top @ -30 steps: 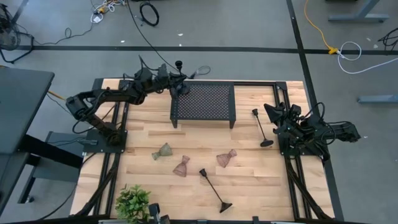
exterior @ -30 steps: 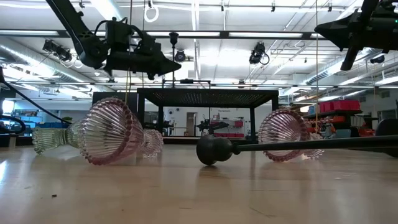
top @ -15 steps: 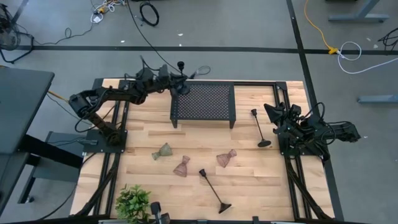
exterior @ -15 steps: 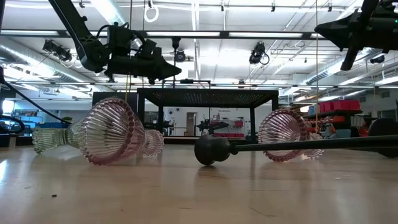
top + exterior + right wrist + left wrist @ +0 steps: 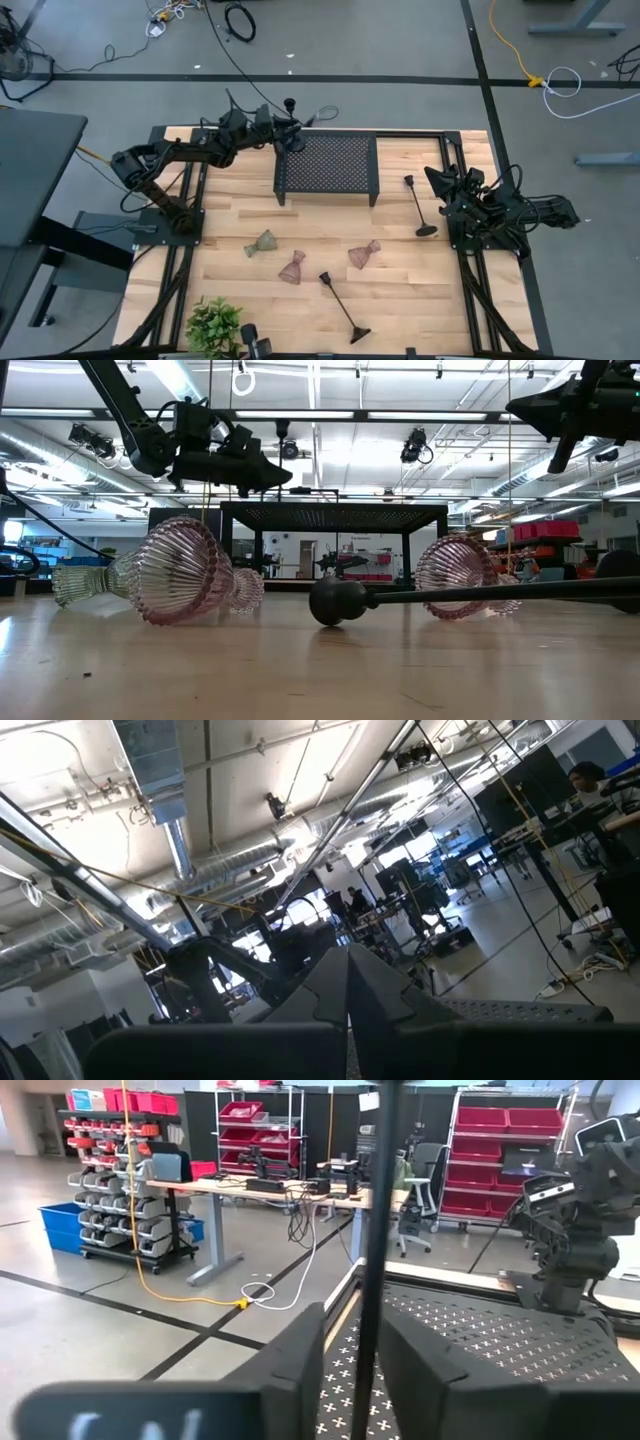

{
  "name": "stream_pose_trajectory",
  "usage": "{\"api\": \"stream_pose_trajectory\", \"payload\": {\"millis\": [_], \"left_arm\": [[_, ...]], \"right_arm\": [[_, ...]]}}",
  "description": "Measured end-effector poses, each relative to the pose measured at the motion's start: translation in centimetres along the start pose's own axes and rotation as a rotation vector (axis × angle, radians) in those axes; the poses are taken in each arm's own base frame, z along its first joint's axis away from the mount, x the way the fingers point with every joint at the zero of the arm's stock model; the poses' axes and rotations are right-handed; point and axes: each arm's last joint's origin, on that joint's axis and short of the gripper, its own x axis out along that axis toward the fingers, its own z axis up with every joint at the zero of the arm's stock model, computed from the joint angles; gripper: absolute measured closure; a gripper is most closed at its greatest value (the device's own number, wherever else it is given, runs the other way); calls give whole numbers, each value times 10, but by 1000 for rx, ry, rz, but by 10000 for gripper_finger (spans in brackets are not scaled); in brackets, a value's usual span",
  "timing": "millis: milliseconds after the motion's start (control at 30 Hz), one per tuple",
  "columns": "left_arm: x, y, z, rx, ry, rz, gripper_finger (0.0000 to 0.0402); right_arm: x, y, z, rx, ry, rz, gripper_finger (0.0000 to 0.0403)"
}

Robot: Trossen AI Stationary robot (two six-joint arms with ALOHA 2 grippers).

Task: Pick & Place candle stick holders
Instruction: Put the top left black candle holder on the shelf, then put the top black candle holder on the shelf aligned with the other black candle holder

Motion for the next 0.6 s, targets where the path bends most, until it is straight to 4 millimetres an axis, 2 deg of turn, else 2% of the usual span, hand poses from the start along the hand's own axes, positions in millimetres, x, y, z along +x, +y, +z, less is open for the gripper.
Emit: {"api": "stream_pose_trajectory", "payload": {"millis": [300,467,600], "left_arm": [[-1,0,3,7,-14,4,185],[-2,0,7,15,-31,-14,158],[-5,-2,14,20,-47,-52,152]], "right_arm": [[0,0,0,-1,0,0,395],[0,0,0,0,0,0,395],[0,0,0,0,0,0,395]]}}
